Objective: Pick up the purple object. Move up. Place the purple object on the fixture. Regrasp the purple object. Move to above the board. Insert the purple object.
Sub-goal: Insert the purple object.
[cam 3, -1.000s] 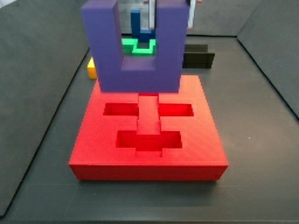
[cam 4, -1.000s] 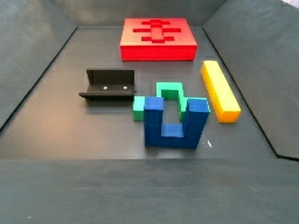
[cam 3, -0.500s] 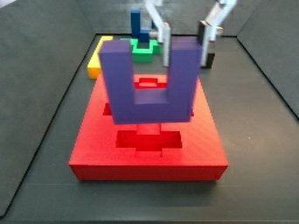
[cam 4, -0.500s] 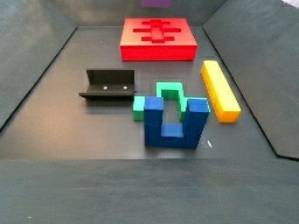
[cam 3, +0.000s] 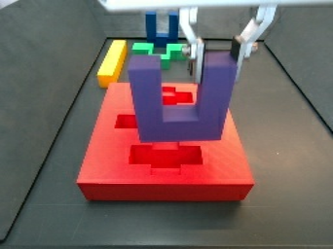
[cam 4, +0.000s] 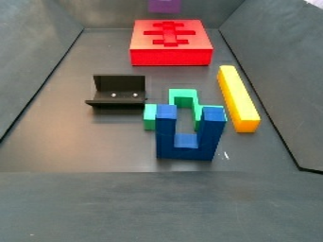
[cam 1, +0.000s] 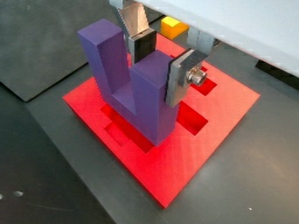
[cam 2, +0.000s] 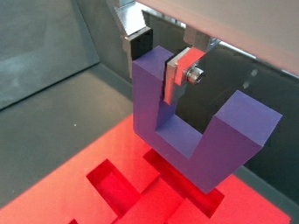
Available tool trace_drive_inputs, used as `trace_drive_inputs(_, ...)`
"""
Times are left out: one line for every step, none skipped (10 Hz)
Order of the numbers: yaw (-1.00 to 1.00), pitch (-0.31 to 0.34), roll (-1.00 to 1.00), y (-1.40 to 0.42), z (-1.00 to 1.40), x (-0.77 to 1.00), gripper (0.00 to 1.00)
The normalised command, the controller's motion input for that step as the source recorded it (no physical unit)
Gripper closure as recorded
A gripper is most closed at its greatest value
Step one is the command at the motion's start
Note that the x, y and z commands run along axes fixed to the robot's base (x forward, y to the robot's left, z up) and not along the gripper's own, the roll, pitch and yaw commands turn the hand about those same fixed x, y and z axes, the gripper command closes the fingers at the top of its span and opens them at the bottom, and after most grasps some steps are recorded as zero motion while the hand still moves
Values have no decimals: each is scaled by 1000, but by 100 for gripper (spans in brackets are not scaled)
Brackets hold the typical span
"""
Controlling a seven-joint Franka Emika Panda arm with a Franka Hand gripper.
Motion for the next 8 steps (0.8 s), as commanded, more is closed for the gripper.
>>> trace_drive_inputs(26, 0, 334, -126, -400, 0, 100)
trace_drive_inputs(69, 0, 254, -186, -371, 0, 100)
trace_drive_inputs(69, 0, 140, -194, -320, 0, 100)
trace_drive_inputs(37, 0, 170, -177, -180, 43, 100)
trace_drive_inputs(26, 0, 191, -140, -160, 29, 100)
trace_drive_inputs(0, 0, 113, 0, -149, 0, 100)
trace_drive_inputs(-23, 23, 51, 103, -126, 0, 100)
trace_drive_inputs(-77, 30, 0, 174, -106, 0, 100)
